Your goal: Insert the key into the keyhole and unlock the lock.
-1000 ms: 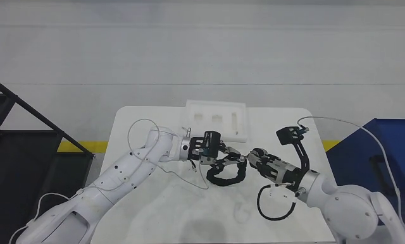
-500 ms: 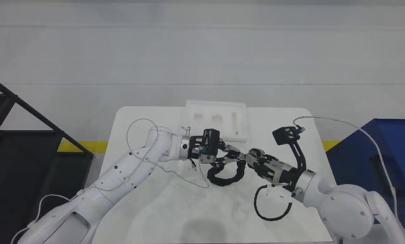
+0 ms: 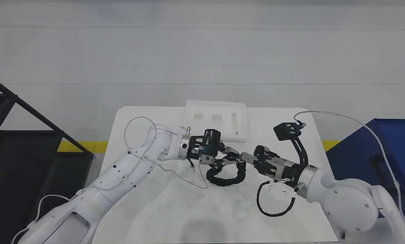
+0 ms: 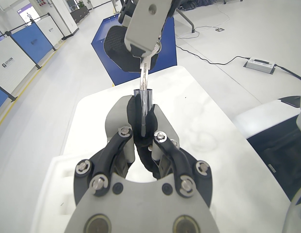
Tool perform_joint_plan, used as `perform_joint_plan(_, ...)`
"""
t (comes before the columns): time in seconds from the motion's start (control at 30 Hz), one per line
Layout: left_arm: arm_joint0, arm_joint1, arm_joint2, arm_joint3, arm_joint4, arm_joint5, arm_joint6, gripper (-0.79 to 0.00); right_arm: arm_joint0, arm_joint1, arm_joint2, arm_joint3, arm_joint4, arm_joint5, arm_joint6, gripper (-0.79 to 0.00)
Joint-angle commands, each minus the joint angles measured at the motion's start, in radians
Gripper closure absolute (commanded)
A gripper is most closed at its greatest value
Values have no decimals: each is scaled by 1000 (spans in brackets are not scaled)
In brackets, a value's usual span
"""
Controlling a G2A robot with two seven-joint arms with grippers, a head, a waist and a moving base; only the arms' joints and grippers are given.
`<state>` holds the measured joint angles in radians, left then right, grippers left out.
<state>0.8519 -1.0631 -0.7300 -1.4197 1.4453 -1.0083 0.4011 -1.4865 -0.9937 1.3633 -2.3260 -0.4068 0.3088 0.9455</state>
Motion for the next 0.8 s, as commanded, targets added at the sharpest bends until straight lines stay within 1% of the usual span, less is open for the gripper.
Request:
perform_joint_plan(0.0,-3,3,-3,-10,-29,-4,-34,0,-5,5,23,-11,-16,-22,26,-785)
perform_joint_plan(0.1,-13,14,4,-27,-93,-4,-100,0,-12,14,56,-22,-60,-87,76,-785)
perform_joint_plan(0.13,-19,19,8,-35,-121,-4,-127,0,-11,18,62,-24,-81,-126,102,-785)
perform_joint_plan(0.17,-23,24,15,-41,-158,-4,-155,0,-8,20,62,-22,-67,-182,132,-785)
perform_joint_plan(0.27,-49,46,37,-64,-290,-4,-264,0,-2,29,80,-6,-100,-273,184,-785)
perform_joint_plan(0.37,-83,70,52,-86,-442,-4,-407,0,6,34,82,-7,-105,-337,218,-785)
perform_joint_plan(0.47,-114,92,62,-108,-596,-4,-559,0,13,38,81,-8,-103,-375,247,-785)
perform_joint_plan(0.6,-154,115,70,-131,-790,-4,-746,0,26,42,86,-13,-110,-389,264,-785)
perform_joint_plan(0.77,-200,129,71,-144,-962,16,-926,0,34,43,89,-20,-89,-415,238,-785)
